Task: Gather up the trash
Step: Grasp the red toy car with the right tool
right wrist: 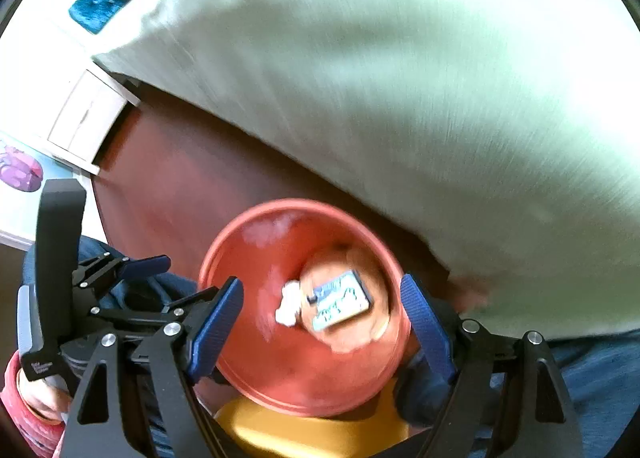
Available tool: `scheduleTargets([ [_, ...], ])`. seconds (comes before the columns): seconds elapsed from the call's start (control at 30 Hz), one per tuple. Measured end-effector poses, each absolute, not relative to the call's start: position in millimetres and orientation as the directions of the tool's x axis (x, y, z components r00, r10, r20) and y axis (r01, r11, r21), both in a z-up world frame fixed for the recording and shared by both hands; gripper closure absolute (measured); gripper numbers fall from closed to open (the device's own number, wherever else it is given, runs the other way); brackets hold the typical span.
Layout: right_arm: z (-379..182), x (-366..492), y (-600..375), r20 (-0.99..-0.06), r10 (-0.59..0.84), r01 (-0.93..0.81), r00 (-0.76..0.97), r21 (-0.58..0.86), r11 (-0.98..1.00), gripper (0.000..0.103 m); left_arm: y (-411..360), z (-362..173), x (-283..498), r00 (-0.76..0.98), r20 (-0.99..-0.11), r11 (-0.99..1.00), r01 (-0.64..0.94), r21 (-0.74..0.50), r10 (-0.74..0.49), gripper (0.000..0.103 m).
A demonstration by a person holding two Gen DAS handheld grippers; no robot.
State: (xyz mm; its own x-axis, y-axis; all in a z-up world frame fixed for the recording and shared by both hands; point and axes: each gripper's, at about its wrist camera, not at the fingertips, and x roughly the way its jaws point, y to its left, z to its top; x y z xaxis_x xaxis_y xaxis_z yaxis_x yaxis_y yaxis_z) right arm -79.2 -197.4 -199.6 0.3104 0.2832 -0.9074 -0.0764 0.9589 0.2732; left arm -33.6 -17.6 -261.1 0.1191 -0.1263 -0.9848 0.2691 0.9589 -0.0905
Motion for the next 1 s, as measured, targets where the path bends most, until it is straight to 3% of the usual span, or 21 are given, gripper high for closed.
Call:
scheduleTargets([
  [0.23, -115, -66, -204, -0.807, 0.297, -0.168, 0.510, 0.245, 0.955, 0.020, -7, -190, -14, 0.318, -0.936, 0.967, 0.244, -0.075, -0.153, 0.024],
  [0.4, -73, -21, -213, -0.738, 0.221, -0.166, 0.638, 0.149, 0.975, 0.013, -8, -153, 4, 0.427, -0.891, 0.971, 0.233, -0.057, -0.154, 0.020],
  [0.57, -60, 43, -213, -0.696, 0.133, -0.106, 0.706, 0.082, 0.991, 0.008, -7, -136, 17, 0.462, -0.870, 0.975, 0.207, -0.083, -0.172, 0.019],
  [0.83, -89, 125, -199, -0.757, 0.041, -0.005, 0.652, 0.049, 0.999, 0.008, -5, -124, 15, 0.475, -0.862, 0.976, 0.198, -0.089, -0.175, 0.019],
  [0.87, -93, 129, -196, -0.766, 0.021, 0.003, 0.643, 0.031, 1.000, 0.010, -4, -123, 16, 0.476, -0.862, 0.977, 0.195, -0.089, -0.174, 0.019],
  [0.93, -102, 135, -195, -0.787, -0.003, 0.018, 0.616, 0.010, 1.000, 0.030, -2, -123, 17, 0.479, -0.861, 0.978, 0.188, -0.090, -0.171, 0.019],
  [1.0, -105, 135, -197, -0.789, -0.004, 0.026, 0.614, 0.015, 1.000, 0.031, -2, -122, 19, 0.481, -0.860, 0.979, 0.182, -0.093, -0.171, 0.019],
])
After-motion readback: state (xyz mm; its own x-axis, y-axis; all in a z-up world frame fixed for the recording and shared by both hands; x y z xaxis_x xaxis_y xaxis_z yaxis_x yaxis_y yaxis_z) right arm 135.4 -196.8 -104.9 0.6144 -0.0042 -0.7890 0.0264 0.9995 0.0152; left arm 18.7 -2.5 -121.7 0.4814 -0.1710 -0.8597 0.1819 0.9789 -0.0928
